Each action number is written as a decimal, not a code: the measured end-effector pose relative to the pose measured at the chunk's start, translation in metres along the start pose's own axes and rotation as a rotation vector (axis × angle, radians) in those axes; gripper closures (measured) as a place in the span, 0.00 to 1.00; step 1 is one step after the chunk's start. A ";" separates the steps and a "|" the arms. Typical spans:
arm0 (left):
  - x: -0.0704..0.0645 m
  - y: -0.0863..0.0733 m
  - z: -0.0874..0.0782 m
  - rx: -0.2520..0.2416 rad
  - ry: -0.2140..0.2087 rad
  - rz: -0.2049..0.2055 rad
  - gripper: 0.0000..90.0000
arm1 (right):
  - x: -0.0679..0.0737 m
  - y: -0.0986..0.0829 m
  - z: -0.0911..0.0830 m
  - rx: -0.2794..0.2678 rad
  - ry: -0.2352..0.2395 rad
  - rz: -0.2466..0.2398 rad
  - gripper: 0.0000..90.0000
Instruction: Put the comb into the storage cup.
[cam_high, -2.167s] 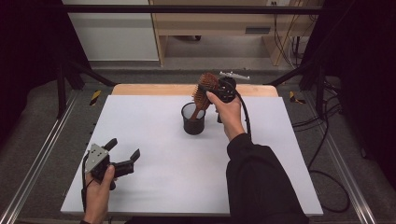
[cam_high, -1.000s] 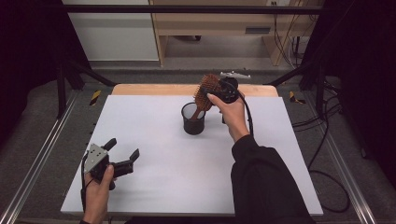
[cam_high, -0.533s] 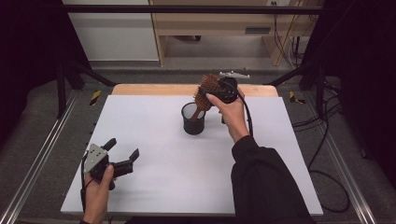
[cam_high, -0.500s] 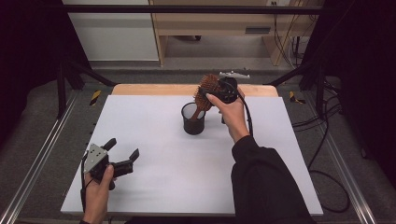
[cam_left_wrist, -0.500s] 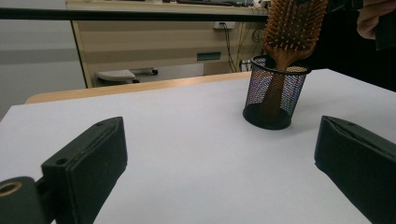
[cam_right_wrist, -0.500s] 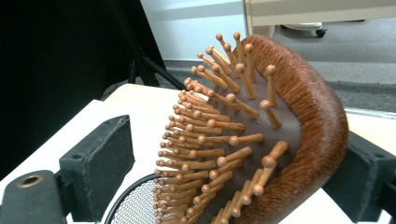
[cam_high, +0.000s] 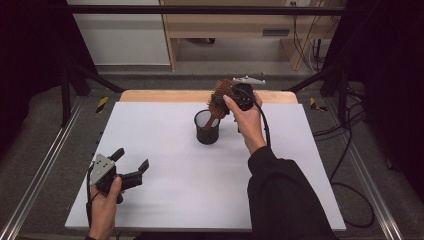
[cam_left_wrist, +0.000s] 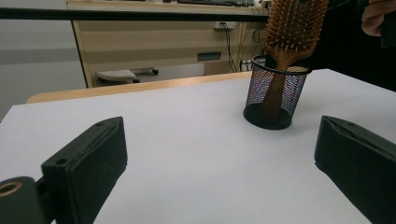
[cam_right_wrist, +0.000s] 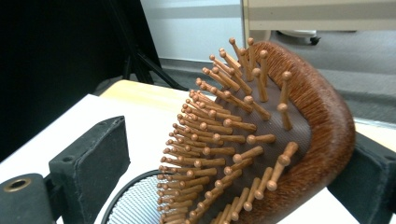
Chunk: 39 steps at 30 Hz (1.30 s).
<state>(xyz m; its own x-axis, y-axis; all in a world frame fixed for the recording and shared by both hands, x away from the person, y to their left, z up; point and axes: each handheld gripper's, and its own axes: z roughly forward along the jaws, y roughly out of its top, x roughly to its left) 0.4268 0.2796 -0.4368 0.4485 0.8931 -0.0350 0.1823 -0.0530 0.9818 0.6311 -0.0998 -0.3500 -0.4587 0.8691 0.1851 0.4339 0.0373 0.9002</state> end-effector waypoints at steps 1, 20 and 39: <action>0.000 0.000 0.000 0.000 0.000 0.000 0.03 | 0.001 0.000 -0.001 -0.004 -0.004 -0.004 0.09; 0.000 0.000 0.000 0.000 0.000 0.000 0.03 | 0.001 0.004 -0.012 -0.016 -0.006 -0.061 0.09; 0.001 0.000 0.000 -0.002 0.001 -0.002 0.02 | 0.004 0.009 -0.031 -0.081 -0.013 -0.093 0.10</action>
<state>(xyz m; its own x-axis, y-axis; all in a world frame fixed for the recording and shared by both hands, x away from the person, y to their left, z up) 0.4269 0.2802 -0.4368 0.4472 0.8937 -0.0371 0.1816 -0.0501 0.9821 0.6093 -0.1110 -0.3289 -0.4840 0.8699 0.0950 0.3254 0.0781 0.9423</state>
